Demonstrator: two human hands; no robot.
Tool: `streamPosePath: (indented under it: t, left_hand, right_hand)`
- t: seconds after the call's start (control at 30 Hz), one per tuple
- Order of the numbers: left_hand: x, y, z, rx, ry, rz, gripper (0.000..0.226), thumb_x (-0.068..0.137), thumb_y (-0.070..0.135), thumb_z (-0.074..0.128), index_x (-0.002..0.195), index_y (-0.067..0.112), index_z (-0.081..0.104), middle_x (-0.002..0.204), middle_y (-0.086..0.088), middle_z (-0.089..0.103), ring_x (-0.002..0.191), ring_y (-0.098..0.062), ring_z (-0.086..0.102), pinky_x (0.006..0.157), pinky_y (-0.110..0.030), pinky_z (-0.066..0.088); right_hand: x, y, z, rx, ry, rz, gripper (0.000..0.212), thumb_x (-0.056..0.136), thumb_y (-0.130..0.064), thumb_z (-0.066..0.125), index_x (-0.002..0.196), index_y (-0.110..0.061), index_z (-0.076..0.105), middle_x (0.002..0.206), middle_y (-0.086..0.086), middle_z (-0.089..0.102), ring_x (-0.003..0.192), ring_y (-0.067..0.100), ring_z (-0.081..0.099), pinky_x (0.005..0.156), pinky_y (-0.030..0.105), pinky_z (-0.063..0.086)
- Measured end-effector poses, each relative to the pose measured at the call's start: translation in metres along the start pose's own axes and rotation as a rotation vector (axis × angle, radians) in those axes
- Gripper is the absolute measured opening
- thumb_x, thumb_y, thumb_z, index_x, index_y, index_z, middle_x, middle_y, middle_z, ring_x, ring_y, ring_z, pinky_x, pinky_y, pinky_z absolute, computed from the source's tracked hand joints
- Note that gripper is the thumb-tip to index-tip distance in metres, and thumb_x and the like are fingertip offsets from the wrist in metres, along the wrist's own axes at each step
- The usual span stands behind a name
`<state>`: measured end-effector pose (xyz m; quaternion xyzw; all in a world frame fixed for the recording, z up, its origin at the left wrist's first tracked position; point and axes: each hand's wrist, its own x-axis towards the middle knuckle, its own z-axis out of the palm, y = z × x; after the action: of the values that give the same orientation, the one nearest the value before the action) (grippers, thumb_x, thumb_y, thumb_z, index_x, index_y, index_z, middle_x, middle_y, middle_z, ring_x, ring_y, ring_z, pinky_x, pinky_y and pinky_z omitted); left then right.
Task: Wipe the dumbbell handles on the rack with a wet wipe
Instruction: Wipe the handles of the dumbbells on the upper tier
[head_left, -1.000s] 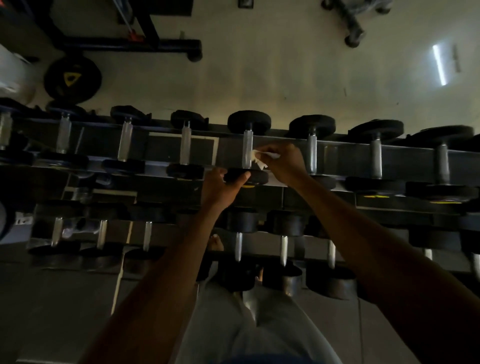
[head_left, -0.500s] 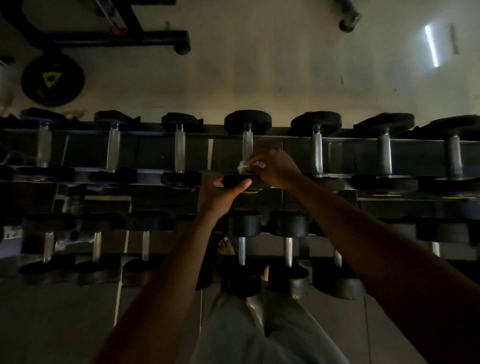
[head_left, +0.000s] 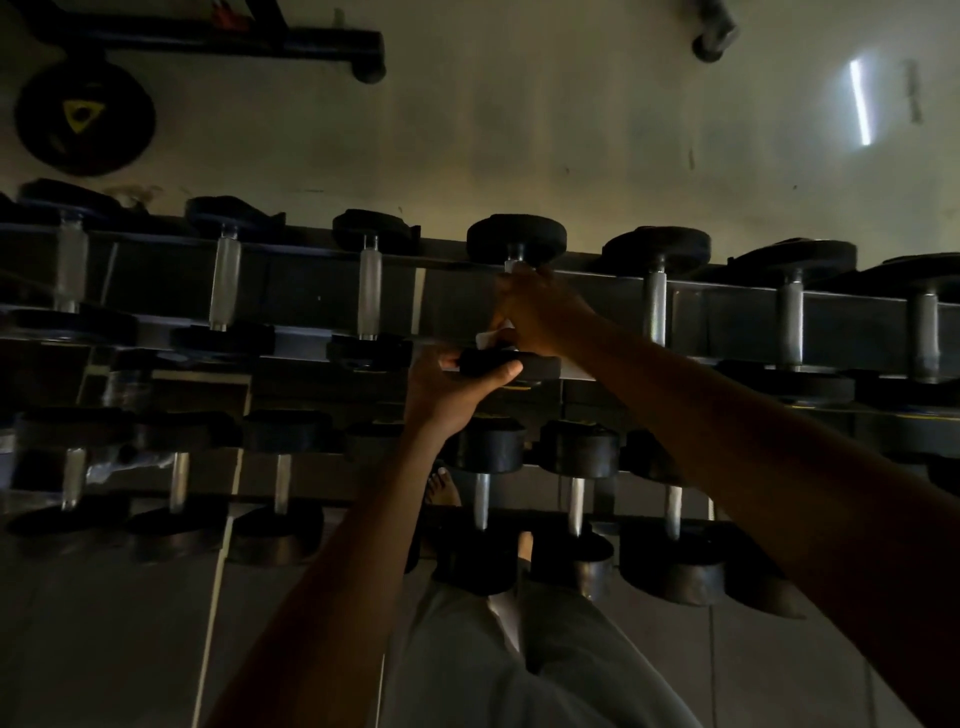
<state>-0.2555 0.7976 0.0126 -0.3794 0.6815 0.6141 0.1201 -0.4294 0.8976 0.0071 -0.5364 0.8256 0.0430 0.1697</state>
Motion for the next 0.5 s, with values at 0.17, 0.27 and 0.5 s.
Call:
streamPosePath:
  t: [0.17,0.27,0.5]
  left_hand:
    - [-0.001,0.000,-0.001,-0.006,0.013,0.025,0.040,0.077,0.049,0.094,0.088,0.042,0.057,0.094,0.027,0.058,0.089,0.011,0.051,0.073,-0.018,0.040]
    - [-0.001,0.000,-0.002,-0.003,-0.007,0.043,0.036,0.079,0.048,0.093,0.087,0.043,0.058,0.093,0.028,0.058,0.088,0.013,0.051,0.074,-0.018,0.043]
    - [-0.003,0.000,-0.001,-0.009,-0.012,0.050,0.045,0.081,0.042,0.093,0.093,0.044,0.050,0.098,0.027,0.055,0.090,0.013,0.050,0.073,-0.014,0.039]
  right_hand:
    - [0.019,-0.008,0.002,-0.053,-0.052,-0.018,0.023,0.096,-0.045,0.065,0.106,-0.025,0.073,0.121,0.002,0.064,0.121,0.024,0.057,0.101,0.043,0.046]
    - [0.011,0.001,0.001,0.141,-0.035,0.031,0.031,0.098,-0.051,0.060,0.098,-0.022,0.074,0.101,0.001,0.069,0.097,0.017,0.065,0.087,0.034,0.052]
    - [-0.038,0.034,0.015,0.414,0.016,0.166,0.028,0.092,-0.039,0.074,0.115,-0.023,0.072,0.117,-0.003,0.070,0.105,0.011,0.065,0.093,0.035,0.055]
